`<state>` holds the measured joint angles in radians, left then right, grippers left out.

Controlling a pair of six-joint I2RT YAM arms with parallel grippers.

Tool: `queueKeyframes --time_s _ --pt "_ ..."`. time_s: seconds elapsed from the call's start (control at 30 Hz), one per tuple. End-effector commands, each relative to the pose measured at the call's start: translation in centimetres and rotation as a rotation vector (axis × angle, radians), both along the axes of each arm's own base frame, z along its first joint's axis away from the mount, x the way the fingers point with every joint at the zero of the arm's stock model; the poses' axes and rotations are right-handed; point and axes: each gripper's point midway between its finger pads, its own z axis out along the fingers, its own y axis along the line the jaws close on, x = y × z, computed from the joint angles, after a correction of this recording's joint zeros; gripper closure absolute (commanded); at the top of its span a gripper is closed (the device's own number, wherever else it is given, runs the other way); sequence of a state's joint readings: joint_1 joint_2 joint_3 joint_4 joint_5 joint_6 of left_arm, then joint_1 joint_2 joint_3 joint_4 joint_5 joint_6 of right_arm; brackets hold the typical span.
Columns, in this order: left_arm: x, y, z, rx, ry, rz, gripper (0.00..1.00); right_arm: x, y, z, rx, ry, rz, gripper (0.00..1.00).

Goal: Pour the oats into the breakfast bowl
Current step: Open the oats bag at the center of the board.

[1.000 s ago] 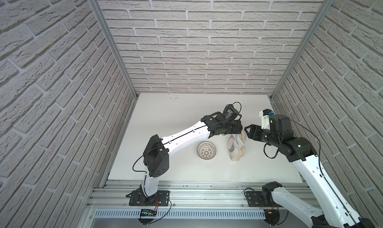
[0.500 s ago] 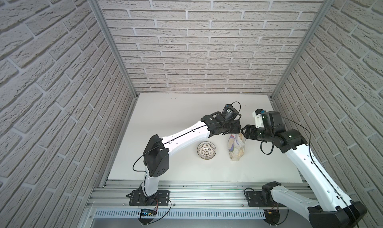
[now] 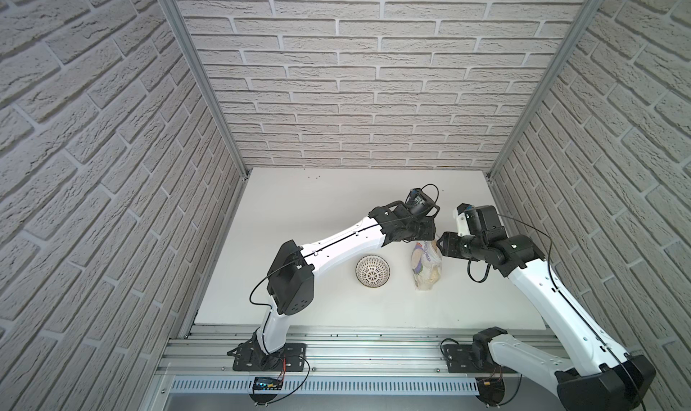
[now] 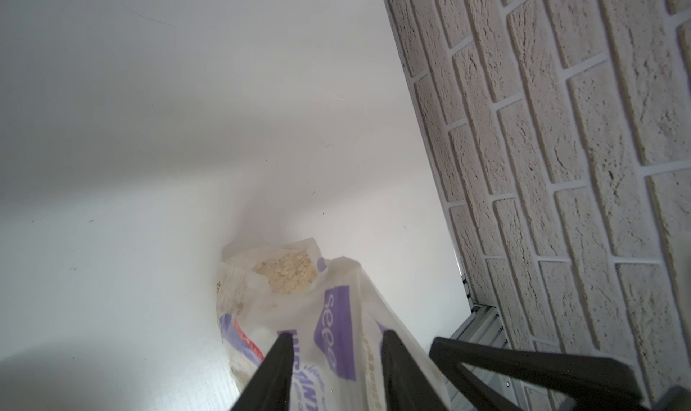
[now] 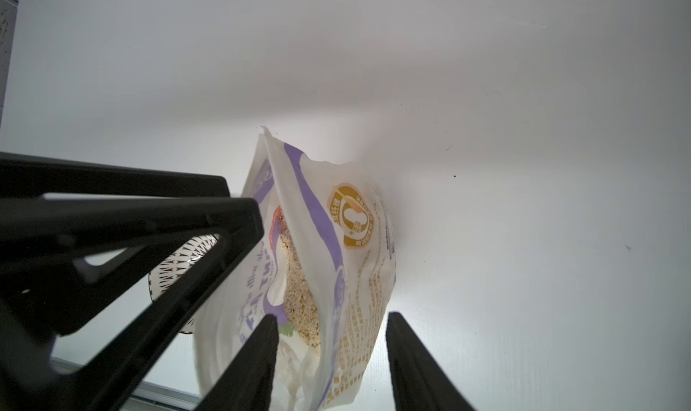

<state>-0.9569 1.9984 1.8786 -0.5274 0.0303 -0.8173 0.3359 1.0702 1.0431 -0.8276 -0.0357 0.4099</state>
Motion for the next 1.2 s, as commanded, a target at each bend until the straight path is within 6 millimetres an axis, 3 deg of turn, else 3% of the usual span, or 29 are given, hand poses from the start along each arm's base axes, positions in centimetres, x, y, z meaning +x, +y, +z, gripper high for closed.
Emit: queueKeyframes --time_s 0.0,0.03,0.1,0.17,0.2,0.43,0.6,0.73,0.93,1.07,1.13,1.17 --pt "0.0 -0.6 -0.6 0.028 -0.006 -0.022 0.62 0.8 0.2 -0.8 -0.017 -0.007 0.001 0.53" --pt "0.0 -0.6 -0.8 0.036 -0.004 -0.024 0.64 1.0 0.1 -0.9 -0.023 -0.006 -0.005 0.55" --pt "0.1 -0.6 -0.9 0.056 -0.005 -0.03 0.73 1.5 -0.1 -0.8 -0.038 -0.013 -0.017 0.7" --pt "0.3 -0.3 -0.4 0.08 -0.019 -0.035 1.0 2.0 -0.6 -0.1 -0.063 -0.039 -0.039 0.93" --pt "0.7 0.2 0.1 0.097 -0.032 -0.03 1.0 2.3 -1.1 0.5 -0.084 -0.062 -0.055 0.96" --pt "4.2 6.1 4.3 0.207 -0.14 0.086 1.0 4.1 -4.8 5.2 -0.224 -0.27 -0.194 0.96" --pt "6.4 6.8 5.0 0.198 -0.137 0.09 1.0 6.8 -3.0 5.2 -0.187 -0.276 -0.161 0.96" --pt "8.4 6.9 4.4 0.201 -0.116 0.098 1.0 9.9 -1.6 5.1 -0.161 -0.294 -0.151 0.96" --pt "10.9 7.7 2.9 0.175 -0.064 0.135 1.0 13.5 0.4 4.7 -0.107 -0.316 -0.125 0.71" --pt "12.1 8.6 1.6 0.188 -0.044 0.156 1.0 14.2 1.3 4.9 -0.064 -0.347 -0.102 0.33" --pt "12.4 8.9 1.2 0.191 -0.035 0.164 1.0 13.7 1.5 5.3 -0.039 -0.373 -0.087 0.12" --pt "12.6 9.0 1.0 0.195 -0.03 0.167 1.0 13.1 1.7 5.6 -0.022 -0.393 -0.073 0.06"
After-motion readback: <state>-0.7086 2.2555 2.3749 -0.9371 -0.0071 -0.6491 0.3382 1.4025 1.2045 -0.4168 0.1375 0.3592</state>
